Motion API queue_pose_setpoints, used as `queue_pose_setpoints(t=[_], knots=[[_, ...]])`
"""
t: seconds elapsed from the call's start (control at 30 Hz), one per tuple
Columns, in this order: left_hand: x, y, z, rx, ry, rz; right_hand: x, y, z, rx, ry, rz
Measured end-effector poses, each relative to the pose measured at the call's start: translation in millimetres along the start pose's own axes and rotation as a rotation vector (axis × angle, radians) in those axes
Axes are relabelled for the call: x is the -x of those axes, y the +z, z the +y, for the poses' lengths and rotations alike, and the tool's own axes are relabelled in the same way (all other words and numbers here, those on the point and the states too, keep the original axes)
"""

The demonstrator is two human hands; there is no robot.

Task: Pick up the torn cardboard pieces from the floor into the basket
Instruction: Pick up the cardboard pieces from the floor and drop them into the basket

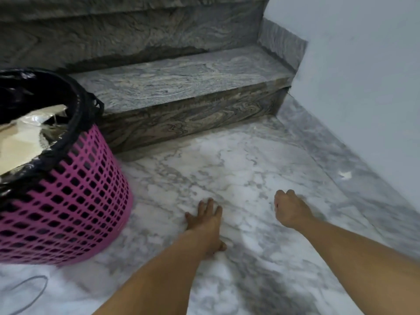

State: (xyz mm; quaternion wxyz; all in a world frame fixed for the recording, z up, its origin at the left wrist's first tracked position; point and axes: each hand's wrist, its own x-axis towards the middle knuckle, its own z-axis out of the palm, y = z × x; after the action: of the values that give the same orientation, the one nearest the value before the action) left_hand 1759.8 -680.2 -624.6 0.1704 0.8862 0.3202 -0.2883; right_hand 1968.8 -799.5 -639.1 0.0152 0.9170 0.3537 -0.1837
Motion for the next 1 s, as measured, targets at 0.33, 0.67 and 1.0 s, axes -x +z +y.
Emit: queue_pose_setpoints(t=[0.33, 0.67, 1.0], knots=[[92.9, -103.0, -64.8, -0.026, 0.079, 0.438, 32.8, -136.0, -130.5, -0.391, -0.26, 0.111], [237.1, -182.3, -152.5, 0.378, -0.007, 1.137, 136.8, -252.4, -375.1, -0.833, -0.578, 0.195], [302.8, -138.7, -275.2, 0.182, -0.724, 0.755, 172.1, -214.4, -418.9, -0.45, -0.567, 0.174]])
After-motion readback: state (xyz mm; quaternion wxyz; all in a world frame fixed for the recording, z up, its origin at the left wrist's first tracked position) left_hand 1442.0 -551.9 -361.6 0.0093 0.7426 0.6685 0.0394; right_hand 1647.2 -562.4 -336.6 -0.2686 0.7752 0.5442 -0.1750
